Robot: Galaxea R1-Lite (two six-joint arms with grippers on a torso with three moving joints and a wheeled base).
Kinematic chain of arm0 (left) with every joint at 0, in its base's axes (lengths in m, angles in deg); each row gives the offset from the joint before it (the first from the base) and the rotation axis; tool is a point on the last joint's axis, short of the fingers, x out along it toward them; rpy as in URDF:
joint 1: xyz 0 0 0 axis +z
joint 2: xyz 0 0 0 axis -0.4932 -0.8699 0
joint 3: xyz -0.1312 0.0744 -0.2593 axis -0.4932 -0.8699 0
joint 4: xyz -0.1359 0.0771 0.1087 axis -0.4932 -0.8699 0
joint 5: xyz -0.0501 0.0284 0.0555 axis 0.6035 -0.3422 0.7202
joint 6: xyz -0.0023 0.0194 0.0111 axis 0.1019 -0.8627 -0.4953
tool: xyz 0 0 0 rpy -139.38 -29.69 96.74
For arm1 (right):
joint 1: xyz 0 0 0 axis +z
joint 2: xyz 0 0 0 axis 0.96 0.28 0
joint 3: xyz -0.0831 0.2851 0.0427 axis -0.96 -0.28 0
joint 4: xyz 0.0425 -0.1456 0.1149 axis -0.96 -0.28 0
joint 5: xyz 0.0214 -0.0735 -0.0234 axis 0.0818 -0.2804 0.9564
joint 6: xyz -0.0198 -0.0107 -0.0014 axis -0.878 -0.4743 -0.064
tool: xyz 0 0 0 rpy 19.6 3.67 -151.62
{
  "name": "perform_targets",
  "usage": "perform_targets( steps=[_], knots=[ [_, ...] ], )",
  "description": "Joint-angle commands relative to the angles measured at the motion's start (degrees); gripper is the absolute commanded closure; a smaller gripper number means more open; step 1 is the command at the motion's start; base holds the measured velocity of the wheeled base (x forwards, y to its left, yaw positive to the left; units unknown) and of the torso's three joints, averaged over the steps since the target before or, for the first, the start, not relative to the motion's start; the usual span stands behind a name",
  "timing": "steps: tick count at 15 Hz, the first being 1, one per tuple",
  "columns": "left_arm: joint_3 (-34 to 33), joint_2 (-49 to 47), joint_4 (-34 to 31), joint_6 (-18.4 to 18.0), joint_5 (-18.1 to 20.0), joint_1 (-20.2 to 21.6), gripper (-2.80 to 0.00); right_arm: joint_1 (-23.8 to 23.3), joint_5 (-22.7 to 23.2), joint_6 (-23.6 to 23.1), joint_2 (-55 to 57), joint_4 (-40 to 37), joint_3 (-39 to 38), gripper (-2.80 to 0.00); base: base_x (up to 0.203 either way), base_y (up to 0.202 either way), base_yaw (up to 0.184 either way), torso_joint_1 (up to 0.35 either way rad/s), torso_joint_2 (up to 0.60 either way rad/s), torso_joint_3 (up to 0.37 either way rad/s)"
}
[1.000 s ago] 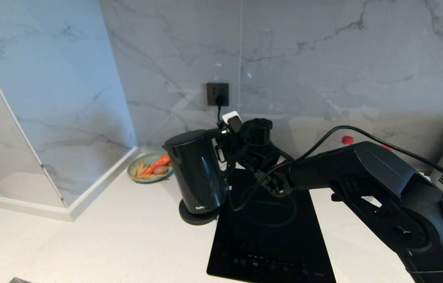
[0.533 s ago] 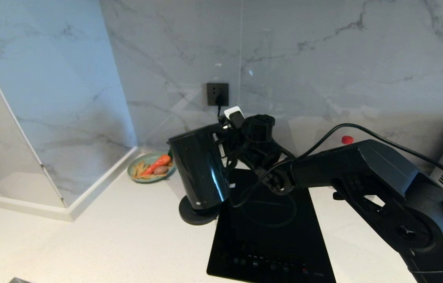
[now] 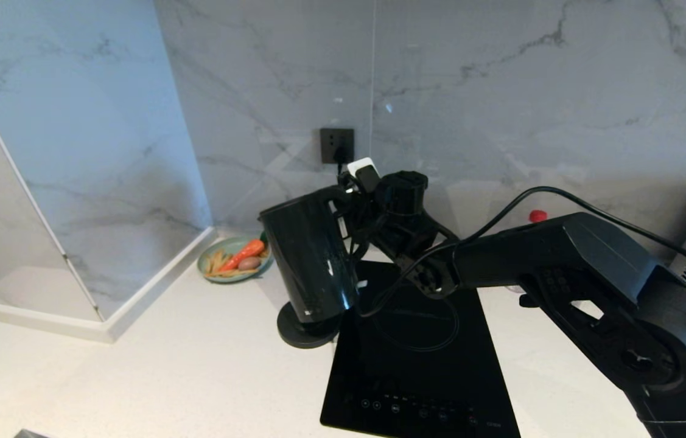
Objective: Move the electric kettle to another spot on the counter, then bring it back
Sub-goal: Place it by the sink
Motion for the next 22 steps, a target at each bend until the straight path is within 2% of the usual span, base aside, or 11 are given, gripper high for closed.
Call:
perform_targets(
  steps=[1, 9, 22],
  knots=[
    [-0.18, 0.09, 0.02, 0.04, -0.01, 0.00, 0.00, 0.02, -0.05, -0.07, -0.78, 0.32, -0.26, 0.00, 0.000, 0.000, 0.000, 0.000, 0.00, 0.000],
    [-0.18, 0.09, 0.02, 0.04, -0.01, 0.00, 0.00, 0.28, -0.06, -0.15, -3.78, 1.98, -3.64, 0.00, 0.000, 0.000, 0.000, 0.000, 0.00, 0.000],
    [-0.18, 0.09, 0.02, 0.04, -0.01, 0.00, 0.00, -0.08, 0.74, -0.27, -17.86, 16.21, -30.30, 0.00, 0.000, 0.000, 0.000, 0.000, 0.00, 0.000]
  ],
)
